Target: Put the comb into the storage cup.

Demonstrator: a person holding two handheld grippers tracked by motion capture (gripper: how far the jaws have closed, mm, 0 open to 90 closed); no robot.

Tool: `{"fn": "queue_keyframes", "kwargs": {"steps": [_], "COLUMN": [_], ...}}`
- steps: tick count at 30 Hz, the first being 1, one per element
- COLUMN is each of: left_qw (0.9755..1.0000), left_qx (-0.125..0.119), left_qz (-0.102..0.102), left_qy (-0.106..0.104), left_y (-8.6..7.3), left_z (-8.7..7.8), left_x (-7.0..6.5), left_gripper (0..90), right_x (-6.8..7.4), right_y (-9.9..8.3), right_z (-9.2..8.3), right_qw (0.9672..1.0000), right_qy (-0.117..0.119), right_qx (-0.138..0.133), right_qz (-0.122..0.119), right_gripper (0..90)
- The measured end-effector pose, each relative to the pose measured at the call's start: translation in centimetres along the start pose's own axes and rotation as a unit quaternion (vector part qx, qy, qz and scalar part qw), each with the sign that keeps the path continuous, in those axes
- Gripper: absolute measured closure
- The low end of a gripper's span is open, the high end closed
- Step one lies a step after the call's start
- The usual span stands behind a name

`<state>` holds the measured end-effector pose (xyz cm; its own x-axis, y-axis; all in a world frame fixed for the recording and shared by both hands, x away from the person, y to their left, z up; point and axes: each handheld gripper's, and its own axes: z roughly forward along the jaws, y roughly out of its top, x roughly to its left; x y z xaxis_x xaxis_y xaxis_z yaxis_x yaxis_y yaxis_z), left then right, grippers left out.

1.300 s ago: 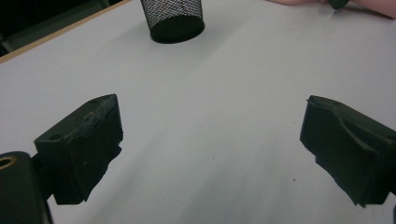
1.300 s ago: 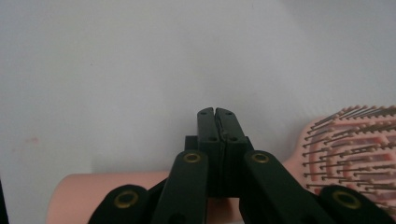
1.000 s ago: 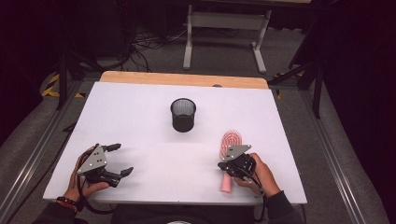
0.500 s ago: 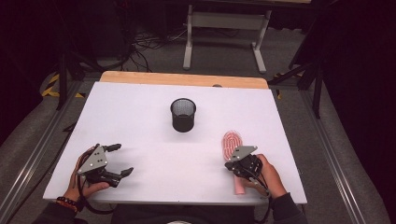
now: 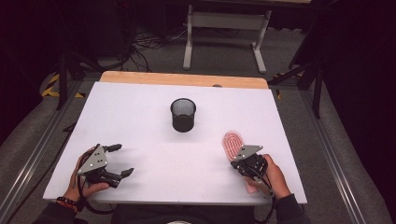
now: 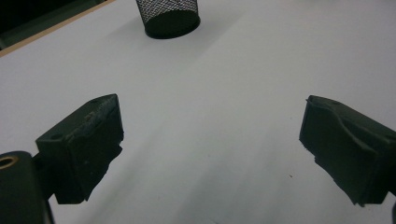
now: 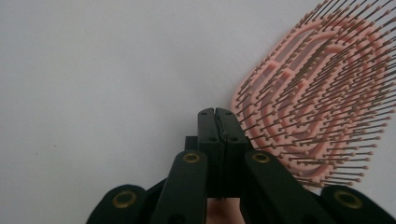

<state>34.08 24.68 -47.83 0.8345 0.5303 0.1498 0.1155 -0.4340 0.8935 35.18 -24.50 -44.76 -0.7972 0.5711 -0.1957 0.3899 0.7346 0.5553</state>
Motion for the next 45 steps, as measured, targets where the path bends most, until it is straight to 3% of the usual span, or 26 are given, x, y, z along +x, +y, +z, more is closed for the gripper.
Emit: {"fn": "queue_keyframes", "kwargs": {"steps": [21,26,31,39,45], "left_qw": [1.0000,1.0000,1.0000,0.9999,0.9996], "left_qx": [-0.003,-0.004,-0.003,-0.009,-0.021], "left_qz": [0.000,-0.001,-0.001,0.001,-0.004], "left_qy": [0.003,0.003,0.004,0.007,0.018], "left_y": [0.0,0.0,0.0,0.1,0.1], "left_z": [-0.1,-0.1,-0.1,-0.3,-0.6], "left_x": [0.0,0.0,0.0,0.0,0.1], "left_gripper": [7.3,7.5,7.5,7.6,8.4], "right_x": [-0.1,-0.1,-0.2,-0.5,-0.7], "right_y": [0.0,0.2,0.5,0.2,-0.2], "right_z": [-0.3,-1.0,-2.4,-3.6,-4.6], "right_qw": [0.9999,0.9994,0.9968,0.9918,0.9836], "right_qy": [-0.006,-0.009,-0.031,-0.068,-0.104], "right_qx": [-0.007,-0.029,-0.063,-0.085,-0.130], "right_qz": [0.008,0.014,0.038,0.068,0.069], "right_gripper": [85.7,83.7,79.0,70.6,60.8]}}
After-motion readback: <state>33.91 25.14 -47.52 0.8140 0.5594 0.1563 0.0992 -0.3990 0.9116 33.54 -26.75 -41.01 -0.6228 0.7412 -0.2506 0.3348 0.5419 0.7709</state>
